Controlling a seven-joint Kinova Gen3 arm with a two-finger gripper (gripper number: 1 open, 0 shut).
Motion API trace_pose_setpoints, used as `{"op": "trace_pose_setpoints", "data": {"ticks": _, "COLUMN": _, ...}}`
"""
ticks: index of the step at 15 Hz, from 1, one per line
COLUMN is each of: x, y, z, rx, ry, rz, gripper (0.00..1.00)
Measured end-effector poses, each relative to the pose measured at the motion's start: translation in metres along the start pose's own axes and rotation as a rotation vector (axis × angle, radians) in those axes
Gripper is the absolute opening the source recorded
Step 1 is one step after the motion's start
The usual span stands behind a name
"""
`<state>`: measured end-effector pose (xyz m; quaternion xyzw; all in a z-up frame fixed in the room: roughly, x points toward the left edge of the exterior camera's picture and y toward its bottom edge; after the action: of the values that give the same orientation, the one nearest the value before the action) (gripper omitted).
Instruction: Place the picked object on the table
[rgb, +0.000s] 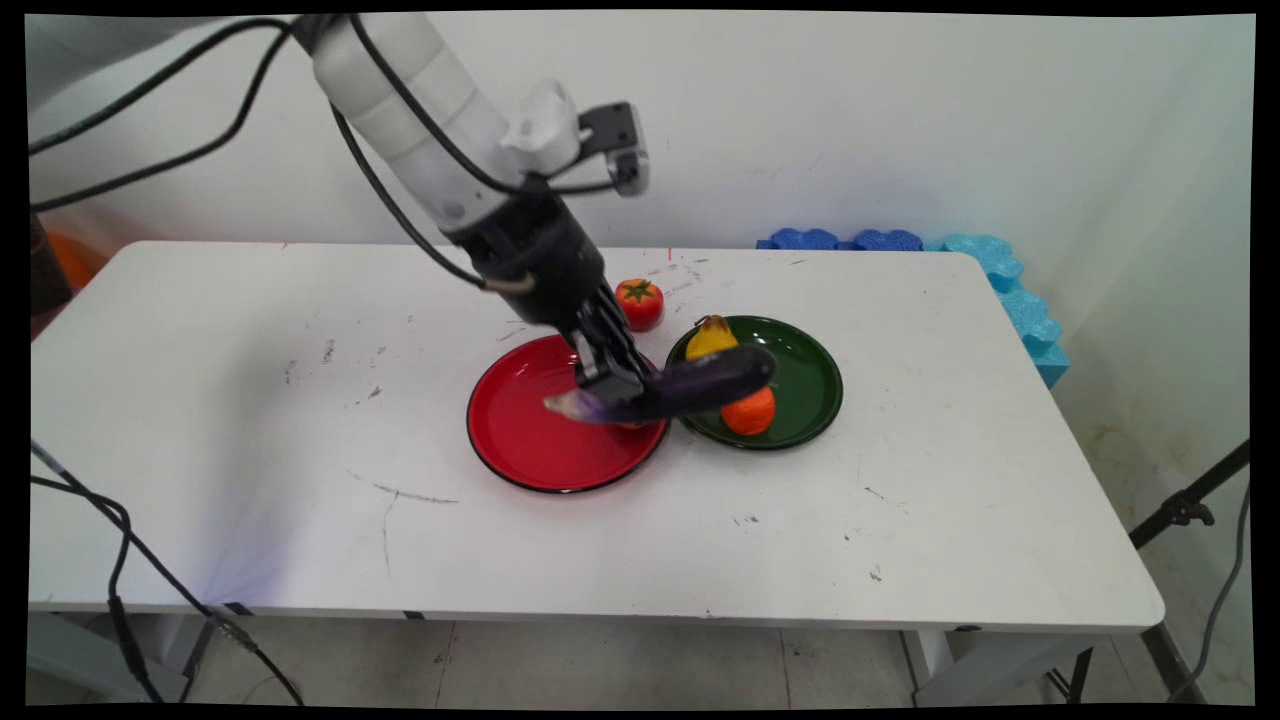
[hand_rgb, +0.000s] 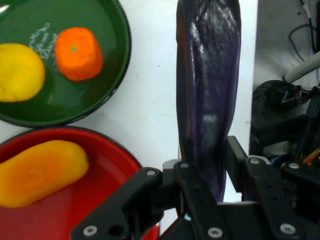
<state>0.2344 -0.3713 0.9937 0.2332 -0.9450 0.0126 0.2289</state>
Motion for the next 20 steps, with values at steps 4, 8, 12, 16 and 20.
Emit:
{"op": "trace_pose_setpoints", "data": {"ticks": 4, "x": 0.001, "y": 0.026, "z": 0.027, "rx": 0.010, "ry": -0.007, "rz": -0.032, "gripper": 0.00}}
{"op": "trace_pose_setpoints", "data": {"ticks": 8, "x": -0.001, "y": 0.041, "z": 0.051, "rx": 0.015, "ry": -0.018, "rz": -0.045, "gripper": 0.00}}
{"op": "trace_pose_setpoints", "data": {"ticks": 12, "x": -0.005, "y": 0.054, "z": 0.079, "rx": 0.018, "ry": -0.030, "rz": -0.057, "gripper": 0.00}}
{"op": "trace_pose_setpoints", "data": {"ticks": 16, "x": -0.009, "y": 0.059, "z": 0.109, "rx": 0.025, "ry": -0.030, "rz": -0.072, "gripper": 0.00}}
{"op": "trace_pose_setpoints", "data": {"ticks": 20, "x": -0.011, "y": 0.060, "z": 0.131, "rx": 0.031, "ry": -0.032, "rz": -0.075, "gripper": 0.00}}
